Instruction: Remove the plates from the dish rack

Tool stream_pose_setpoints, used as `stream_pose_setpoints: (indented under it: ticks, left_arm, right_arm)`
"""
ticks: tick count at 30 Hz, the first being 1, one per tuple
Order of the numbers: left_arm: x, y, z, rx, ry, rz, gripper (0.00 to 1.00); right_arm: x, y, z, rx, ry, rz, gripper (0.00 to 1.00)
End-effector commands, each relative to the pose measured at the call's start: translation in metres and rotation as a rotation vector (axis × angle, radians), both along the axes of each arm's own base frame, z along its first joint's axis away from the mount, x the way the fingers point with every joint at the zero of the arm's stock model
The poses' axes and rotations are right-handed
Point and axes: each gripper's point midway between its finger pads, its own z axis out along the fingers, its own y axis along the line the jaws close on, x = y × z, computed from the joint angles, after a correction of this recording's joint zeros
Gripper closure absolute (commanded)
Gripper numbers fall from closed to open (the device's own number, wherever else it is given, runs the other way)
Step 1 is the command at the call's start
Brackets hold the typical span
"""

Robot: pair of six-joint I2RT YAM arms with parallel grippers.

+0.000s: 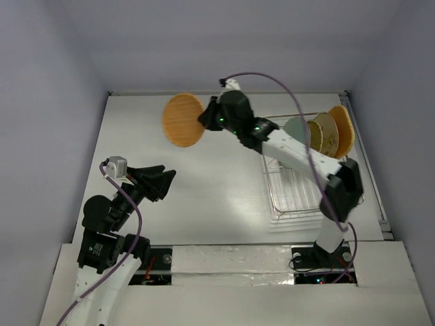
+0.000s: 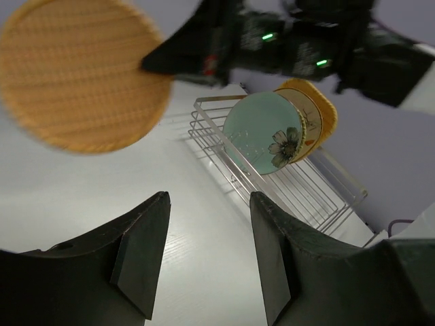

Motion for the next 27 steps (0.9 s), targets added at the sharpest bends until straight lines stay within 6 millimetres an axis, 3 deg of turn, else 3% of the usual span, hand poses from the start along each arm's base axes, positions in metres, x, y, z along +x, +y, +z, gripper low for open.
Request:
stream_pose_setpoints:
  ticks: [1,2,3,4,5,8,9,12,13,14,17,22,27]
  left_arm:
    - [-0.001,0.005,0.013,-0.016,-0.065,0.022,0.53]
    - [-0.001,0.005,0.014,-0.017,-0.068,0.022,0.53]
    - [-0.002,0.005,0.014,-0.017,-0.068,0.022,0.53]
    - [-0.001,0.005,0.014,-0.017,-0.068,0.022,0.53]
    - [-0.002,0.005,0.014,-0.017,-0.068,0.02,0.53]
    - [-0.002,0.004,0.014,-0.016,-0.067,0.017,0.53]
    - [-0.002,0.004,0.014,-0.016,-0.07,0.016,0.53]
    - [-0.002,0.004,0.014,-0.015,-0.072,0.015,0.53]
    - [-0.003,0.004,0.015,-0.017,-0.075,0.013,0.53]
    - [-0.003,0.004,0.015,-0.017,-0.075,0.014,0.53]
    - [-0.003,0.003,0.015,-0.019,-0.075,0.011,0.53]
    - [-0.002,0.003,0.014,-0.018,-0.071,0.013,0.53]
    - [-0.002,0.003,0.013,-0.018,-0.067,0.014,0.53]
  right_arm:
    - [-0.011,0.083,0.047,0.26,-0.028,0.176,1.0]
    - [-0.008,0.095,0.05,0.311,0.003,0.191,1.0]
    - [0.0,0.114,0.019,0.308,0.047,0.216,1.0]
    - [0.003,0.121,0.011,0.325,0.063,0.221,1.0]
    - [0.007,0.136,-0.009,0.345,0.105,0.219,1.0]
    - [0.016,0.148,-0.038,0.367,0.162,0.2,1.0]
    - [0.02,0.153,-0.061,0.352,0.194,0.192,1.0]
    - [0.023,0.158,-0.095,0.332,0.256,0.177,1.0]
    - [0.024,0.158,-0.119,0.303,0.295,0.159,1.0]
    - [0.025,0.157,-0.129,0.297,0.312,0.144,1.0]
    - [0.022,0.157,-0.161,0.265,0.37,0.132,0.89]
    - [0.017,0.151,-0.186,0.242,0.414,0.112,0.6]
    - [0.013,0.142,-0.183,0.201,0.394,0.114,0.36]
